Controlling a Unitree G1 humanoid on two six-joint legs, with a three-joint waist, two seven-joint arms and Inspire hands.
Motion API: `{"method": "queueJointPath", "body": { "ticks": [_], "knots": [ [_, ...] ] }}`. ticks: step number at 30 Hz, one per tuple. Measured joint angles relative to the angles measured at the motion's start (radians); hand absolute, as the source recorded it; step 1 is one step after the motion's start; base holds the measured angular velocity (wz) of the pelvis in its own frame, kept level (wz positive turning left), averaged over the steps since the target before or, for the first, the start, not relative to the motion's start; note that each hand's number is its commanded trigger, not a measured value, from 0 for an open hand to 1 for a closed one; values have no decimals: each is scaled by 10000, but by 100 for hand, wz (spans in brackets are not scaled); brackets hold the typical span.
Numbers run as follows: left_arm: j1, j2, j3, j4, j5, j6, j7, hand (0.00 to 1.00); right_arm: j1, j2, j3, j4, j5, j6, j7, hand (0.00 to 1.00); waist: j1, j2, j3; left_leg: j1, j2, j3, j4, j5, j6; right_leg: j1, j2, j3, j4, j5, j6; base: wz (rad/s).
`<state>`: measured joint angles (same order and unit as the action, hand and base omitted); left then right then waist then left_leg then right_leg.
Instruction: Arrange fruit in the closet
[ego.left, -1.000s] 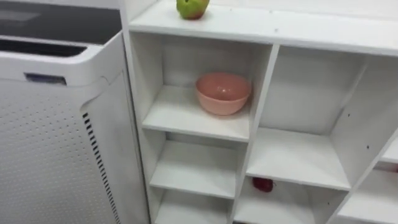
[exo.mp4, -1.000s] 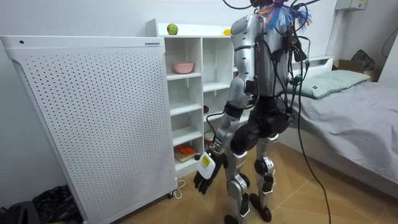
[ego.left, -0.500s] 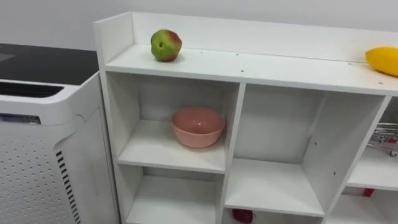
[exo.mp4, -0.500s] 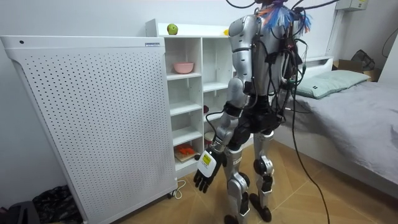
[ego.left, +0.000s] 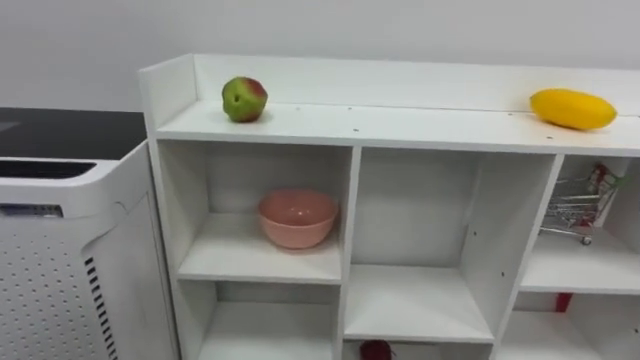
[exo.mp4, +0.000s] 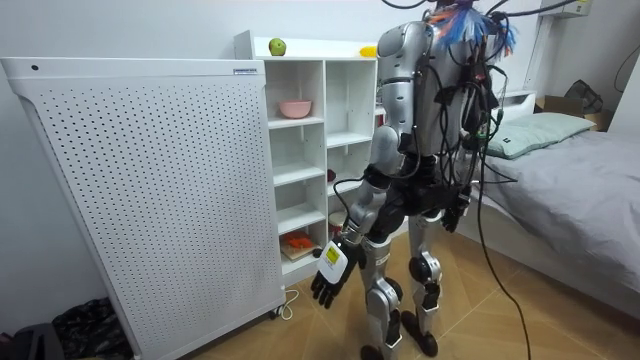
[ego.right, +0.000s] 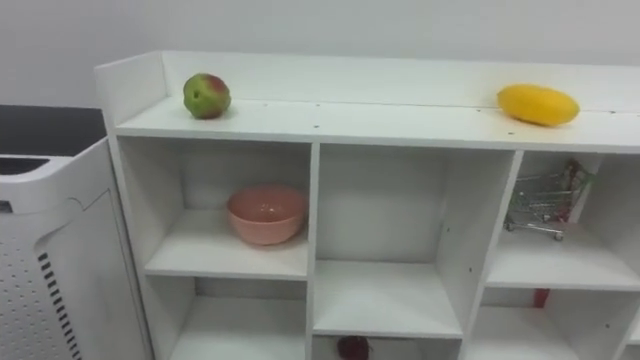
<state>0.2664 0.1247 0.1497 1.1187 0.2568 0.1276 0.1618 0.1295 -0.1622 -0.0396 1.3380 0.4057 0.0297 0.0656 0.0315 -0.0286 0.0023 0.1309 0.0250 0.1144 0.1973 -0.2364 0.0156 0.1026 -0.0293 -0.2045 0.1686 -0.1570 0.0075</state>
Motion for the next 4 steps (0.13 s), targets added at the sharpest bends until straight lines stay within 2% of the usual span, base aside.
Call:
{"method": "queueJointPath", "body": {
  "ticks": [1,4],
  "knots": [
    [-23,4,-41,0,10,82,-46,0,-51,-11,90,-21,-248,68,-12,0,-4,-38,-21,33,6,-2,-1,-3,-3,27,6,-4,6,-8,-12,0],
    [-201,9,-191,4,8,195,-167,0,-294,-24,278,-21,-815,157,-124,0,0,-134,-11,36,9,-10,-3,-4,-5,34,17,4,-5,-5,-17,0]
  ]
}}
